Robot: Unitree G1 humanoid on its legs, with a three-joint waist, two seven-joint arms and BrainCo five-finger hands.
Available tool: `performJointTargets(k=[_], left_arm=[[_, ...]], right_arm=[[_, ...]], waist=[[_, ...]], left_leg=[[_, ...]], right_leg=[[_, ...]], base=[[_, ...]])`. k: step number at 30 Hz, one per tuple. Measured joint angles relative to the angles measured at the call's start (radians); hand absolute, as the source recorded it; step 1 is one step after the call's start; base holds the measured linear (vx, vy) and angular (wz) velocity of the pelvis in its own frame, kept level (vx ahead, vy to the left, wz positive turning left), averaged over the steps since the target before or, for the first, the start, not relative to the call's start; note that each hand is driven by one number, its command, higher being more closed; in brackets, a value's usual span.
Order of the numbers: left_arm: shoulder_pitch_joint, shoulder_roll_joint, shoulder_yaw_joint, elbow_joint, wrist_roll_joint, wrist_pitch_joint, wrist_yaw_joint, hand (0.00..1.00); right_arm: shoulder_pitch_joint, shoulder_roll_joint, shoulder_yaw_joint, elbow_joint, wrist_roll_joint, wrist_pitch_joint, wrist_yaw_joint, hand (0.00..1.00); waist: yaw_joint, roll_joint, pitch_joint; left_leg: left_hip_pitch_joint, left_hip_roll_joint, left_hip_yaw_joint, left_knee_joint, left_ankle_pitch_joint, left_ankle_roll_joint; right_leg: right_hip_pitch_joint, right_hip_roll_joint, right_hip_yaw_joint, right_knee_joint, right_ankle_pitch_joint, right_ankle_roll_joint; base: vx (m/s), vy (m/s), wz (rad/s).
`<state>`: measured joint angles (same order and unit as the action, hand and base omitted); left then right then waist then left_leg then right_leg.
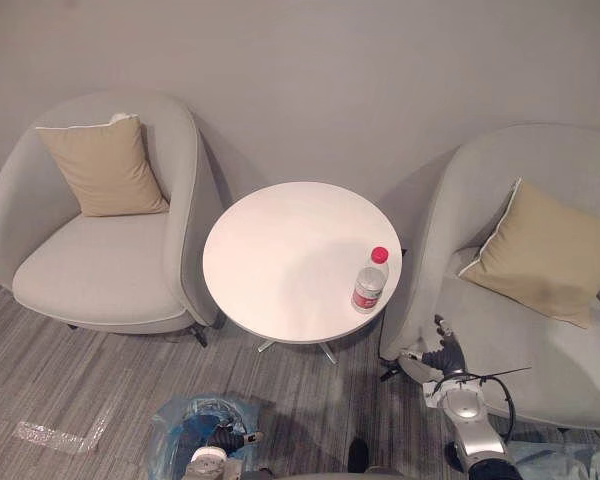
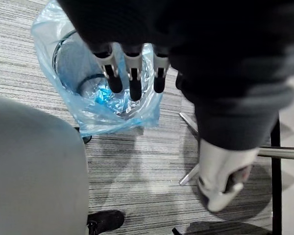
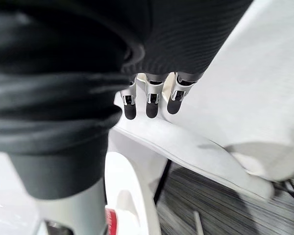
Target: Gather rubbish on tea table into small bin, then transfer packed bag to large trash can.
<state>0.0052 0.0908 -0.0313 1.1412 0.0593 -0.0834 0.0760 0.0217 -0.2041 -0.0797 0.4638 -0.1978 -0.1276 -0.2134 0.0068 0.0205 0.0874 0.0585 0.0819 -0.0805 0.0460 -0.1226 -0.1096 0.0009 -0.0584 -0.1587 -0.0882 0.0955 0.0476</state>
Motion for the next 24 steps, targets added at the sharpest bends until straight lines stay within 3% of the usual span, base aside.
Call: performJointTargets(k=[24], left_arm=[[0.016,0.003,-0.008,-0.022,0.019,-0.019,-0.003,0.00]], right_arm=[[-0.022,0.000,0.000,-0.056,0.045,-0.003,-0.021,0.00]], waist=[[-0.001,-0.001,-0.001]], left_leg=[[-0.025,-0.008,-0.067,-0.011,0.019,-0.002]], right_leg=[[0.003,-0.012,-0.066,0.000,-0.005,0.003]], base=[[-0.01,0.008,0.08]])
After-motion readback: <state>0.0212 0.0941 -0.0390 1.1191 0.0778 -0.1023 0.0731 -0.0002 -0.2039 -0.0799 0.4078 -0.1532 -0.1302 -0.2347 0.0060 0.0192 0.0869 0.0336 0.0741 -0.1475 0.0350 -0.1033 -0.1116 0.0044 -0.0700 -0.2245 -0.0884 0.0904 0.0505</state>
